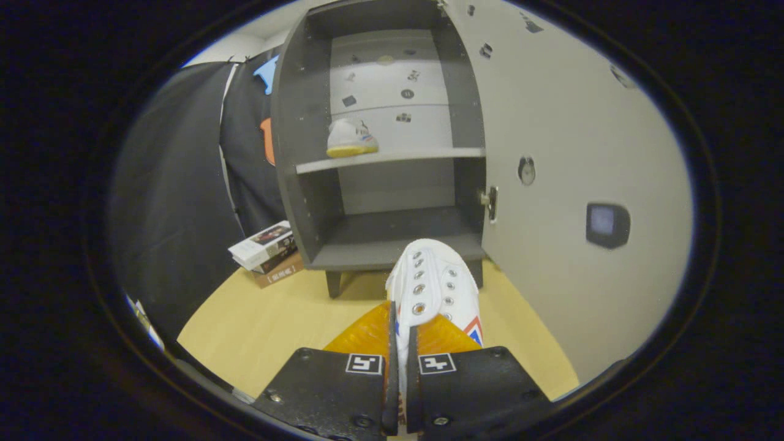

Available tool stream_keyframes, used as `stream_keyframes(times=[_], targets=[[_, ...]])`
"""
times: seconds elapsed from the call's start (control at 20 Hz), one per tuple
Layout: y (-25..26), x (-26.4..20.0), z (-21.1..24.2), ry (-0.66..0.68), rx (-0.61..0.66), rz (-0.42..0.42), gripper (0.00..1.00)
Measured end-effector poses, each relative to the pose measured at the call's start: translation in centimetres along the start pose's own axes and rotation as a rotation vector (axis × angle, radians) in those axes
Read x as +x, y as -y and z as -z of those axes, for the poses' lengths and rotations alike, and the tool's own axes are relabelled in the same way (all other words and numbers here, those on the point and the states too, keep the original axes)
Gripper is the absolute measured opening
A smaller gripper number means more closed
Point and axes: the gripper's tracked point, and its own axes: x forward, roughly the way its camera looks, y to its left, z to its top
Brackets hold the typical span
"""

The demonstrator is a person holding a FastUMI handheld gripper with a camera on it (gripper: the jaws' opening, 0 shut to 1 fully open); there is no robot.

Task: Open the shoe cabinet door, grab the shoes and put them into the shoe cabinet, then close the shoe cabinet door.

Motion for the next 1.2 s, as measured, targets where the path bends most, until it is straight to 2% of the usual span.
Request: stream_keyframes(times=[0.35,0.7,0.95,1.2], targets=[[-0.5,1.3,-13.5,0.115,-0.046,0.019,0.08],[-1.5,6.3,-23.6,0.194,-0.074,0.019,0.08],[-1.4,12.0,-28.5,0.205,-0.074,0.039,0.08],[-1.5,18.1,-29.9,0.172,-0.077,0.059,0.08]])
